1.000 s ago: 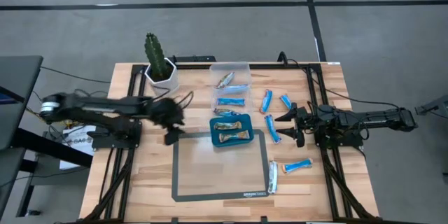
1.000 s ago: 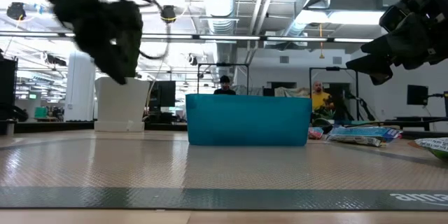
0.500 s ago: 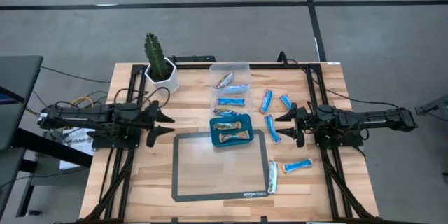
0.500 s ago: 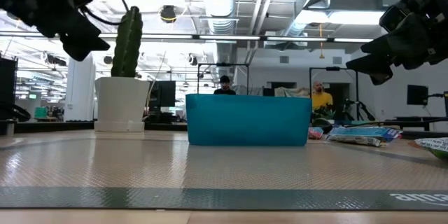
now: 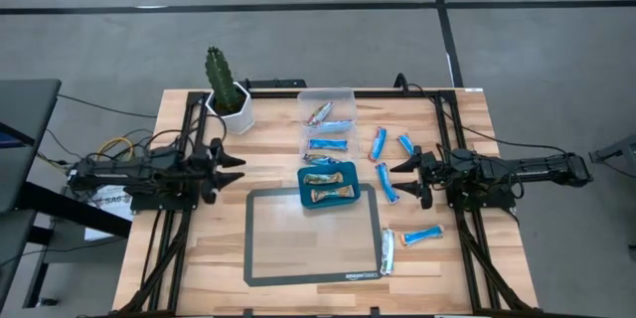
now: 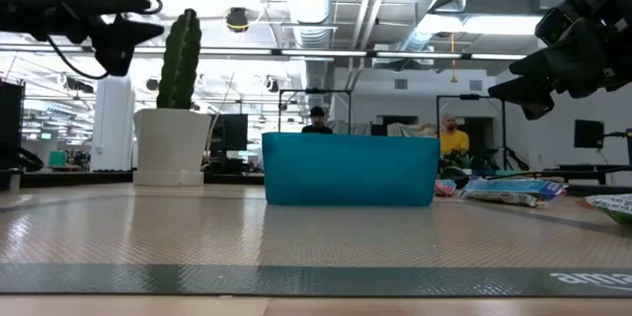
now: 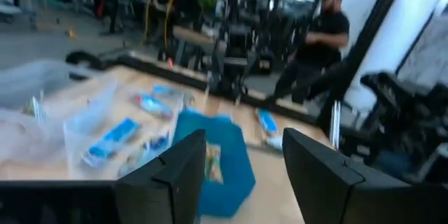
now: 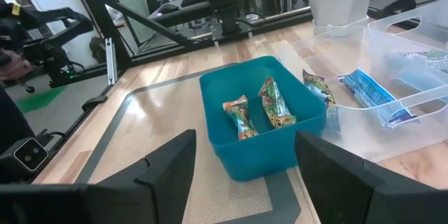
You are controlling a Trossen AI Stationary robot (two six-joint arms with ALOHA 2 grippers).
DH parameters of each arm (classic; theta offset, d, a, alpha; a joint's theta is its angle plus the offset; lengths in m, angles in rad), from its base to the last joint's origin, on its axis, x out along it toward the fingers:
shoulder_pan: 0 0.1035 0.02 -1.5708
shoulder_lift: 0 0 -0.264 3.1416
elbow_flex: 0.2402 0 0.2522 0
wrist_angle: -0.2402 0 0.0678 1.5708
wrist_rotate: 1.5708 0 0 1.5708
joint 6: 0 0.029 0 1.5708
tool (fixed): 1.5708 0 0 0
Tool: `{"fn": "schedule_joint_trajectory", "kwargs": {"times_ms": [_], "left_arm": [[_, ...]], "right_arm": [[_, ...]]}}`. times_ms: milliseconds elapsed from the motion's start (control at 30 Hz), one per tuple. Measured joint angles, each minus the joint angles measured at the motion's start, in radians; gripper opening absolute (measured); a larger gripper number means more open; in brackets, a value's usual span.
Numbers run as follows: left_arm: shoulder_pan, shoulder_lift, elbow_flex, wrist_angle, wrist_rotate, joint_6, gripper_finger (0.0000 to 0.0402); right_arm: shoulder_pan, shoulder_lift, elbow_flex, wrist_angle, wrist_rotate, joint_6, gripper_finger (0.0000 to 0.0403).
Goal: Pick and place Granola Bars by type
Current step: Put the red granola bar into the top transparent bin
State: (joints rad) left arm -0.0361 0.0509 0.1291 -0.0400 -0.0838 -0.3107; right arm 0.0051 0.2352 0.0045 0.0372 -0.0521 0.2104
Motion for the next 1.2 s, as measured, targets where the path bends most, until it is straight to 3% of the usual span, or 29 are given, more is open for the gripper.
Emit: {"fn": "schedule_joint_trajectory", "kwargs": {"times_ms": [167,433,667,933,1200], "left_arm": [[0.001,-0.052,-0.058,0.09,-0.042,-0.002,0.0183],[0.003,-0.049,-0.118,0.224,-0.01,0.019,0.0183],[0.016,-0.05,-0.119,0.185,-0.009,0.201,0.0183],[0.016,-0.045,-0.119,0.075,0.076,0.246,0.0183],[0.016,-0.044,-0.12,0.074,0.071,0.308,0.0183]], "right_arm": [[0.0,0.0,0.0,0.0,0.0,0.0,0.0235],[0.0,0.0,0.0,0.0,0.0,0.0,0.0235],[0.0,0.0,0.0,0.0,0.0,0.0,0.0235],[0.0,0.0,0.0,0.0,0.0,0.0,0.0235],[0.0,0.0,0.0,0.0,0.0,0.0,0.0235]]}}
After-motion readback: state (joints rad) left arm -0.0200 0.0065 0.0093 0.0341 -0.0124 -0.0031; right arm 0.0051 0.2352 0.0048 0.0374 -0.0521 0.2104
